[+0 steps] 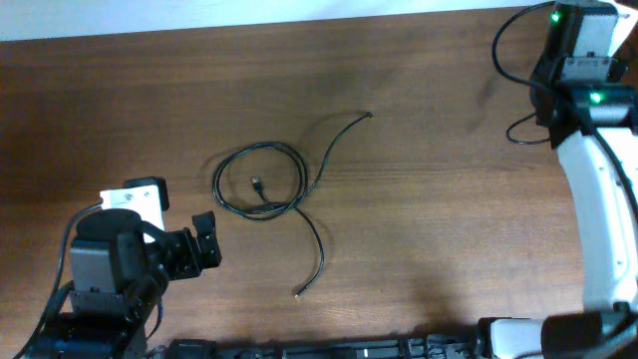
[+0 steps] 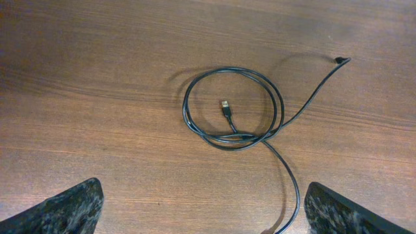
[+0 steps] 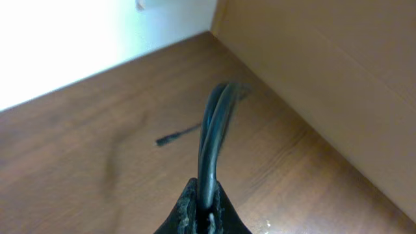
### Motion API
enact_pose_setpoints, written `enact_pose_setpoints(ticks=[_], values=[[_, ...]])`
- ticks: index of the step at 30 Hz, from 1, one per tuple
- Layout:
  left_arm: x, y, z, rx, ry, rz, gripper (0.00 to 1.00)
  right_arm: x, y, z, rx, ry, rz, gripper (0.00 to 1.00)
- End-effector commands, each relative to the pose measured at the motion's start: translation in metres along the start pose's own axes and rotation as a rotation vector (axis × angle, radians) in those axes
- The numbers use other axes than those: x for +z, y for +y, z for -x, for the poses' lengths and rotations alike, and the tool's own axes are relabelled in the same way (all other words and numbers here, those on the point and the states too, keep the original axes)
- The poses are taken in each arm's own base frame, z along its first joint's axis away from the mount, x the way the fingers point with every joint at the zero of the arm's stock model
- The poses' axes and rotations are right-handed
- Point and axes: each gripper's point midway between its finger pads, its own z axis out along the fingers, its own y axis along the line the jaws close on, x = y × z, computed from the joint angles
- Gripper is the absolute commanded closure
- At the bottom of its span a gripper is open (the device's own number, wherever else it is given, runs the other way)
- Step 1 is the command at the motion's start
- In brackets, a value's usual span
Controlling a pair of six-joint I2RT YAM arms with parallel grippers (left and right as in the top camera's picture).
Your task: Untangle cables
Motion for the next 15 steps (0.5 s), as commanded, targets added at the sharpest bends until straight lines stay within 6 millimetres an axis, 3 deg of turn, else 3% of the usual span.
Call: enact_pose_setpoints(ticks=[1,5,7,9,11,15], values=[[-0.002,0.002,0.002,0.018,-0.011,0.014,0.01,0.048,-0.02,0.016,0.094,-0.054,-0.129,0.96],[-0.002,0.002,0.002,0.018,-0.011,0.014,0.01,0.107,-0.021,0.038,0.226,-0.164,-0.125,0.96],[-0.002,0.002,0.002,0.018,-0.011,0.014,0.01,0.137,-0.011,0.045,0.272,-0.206,-0.034,0.96],[-0.002,0.002,0.002,0.018,-0.011,0.014,0.01,0.173,0.014,0.048,0.298,-0.245,0.146,0.96],[-0.002,0.002,0.002,0.018,-0.011,0.014,0.01,0.199,0.031,0.044,0.304,-0.272,0.244,0.95],[-0.002,0.002,0.002,0.018,-0.011,0.014,0.01,0.249,0.065,0.011,0.3,-0.298,0.349,0.95]])
